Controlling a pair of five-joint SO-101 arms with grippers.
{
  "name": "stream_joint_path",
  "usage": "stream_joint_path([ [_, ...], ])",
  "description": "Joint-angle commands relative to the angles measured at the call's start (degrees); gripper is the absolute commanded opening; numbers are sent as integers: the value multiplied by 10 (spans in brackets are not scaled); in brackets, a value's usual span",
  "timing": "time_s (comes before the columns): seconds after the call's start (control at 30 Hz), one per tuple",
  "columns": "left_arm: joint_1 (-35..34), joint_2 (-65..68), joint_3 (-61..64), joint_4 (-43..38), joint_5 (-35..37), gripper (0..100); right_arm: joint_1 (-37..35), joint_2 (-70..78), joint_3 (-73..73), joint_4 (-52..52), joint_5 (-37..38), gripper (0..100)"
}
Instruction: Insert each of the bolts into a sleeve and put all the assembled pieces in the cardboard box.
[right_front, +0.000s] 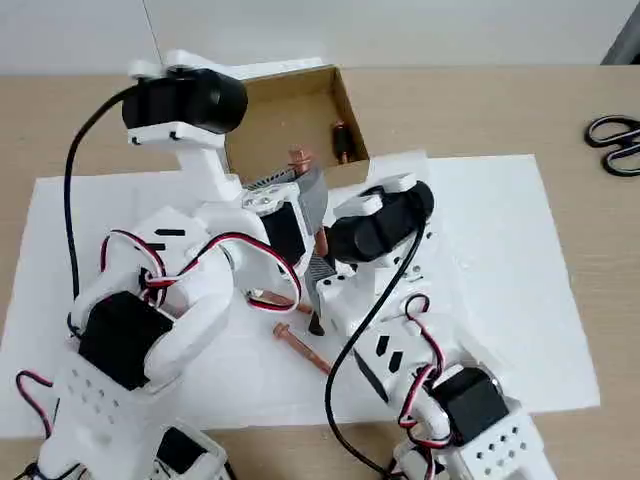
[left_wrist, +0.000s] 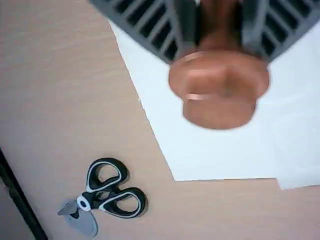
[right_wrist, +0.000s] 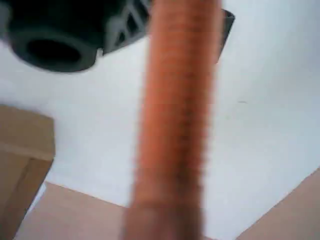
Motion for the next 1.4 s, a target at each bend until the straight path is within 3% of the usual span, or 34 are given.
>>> stream_joint_path([
  [0.0,-18,-10,7,-24,-1,6,-2,-10,-6,0,-5,2],
  [0.43,-26,-11,79,-123,-17,6,-2,-93,-6,67,-6,2],
  [1.37,5,-11,119,-136,-13,6,-2,-90,-2,41,-7,2],
])
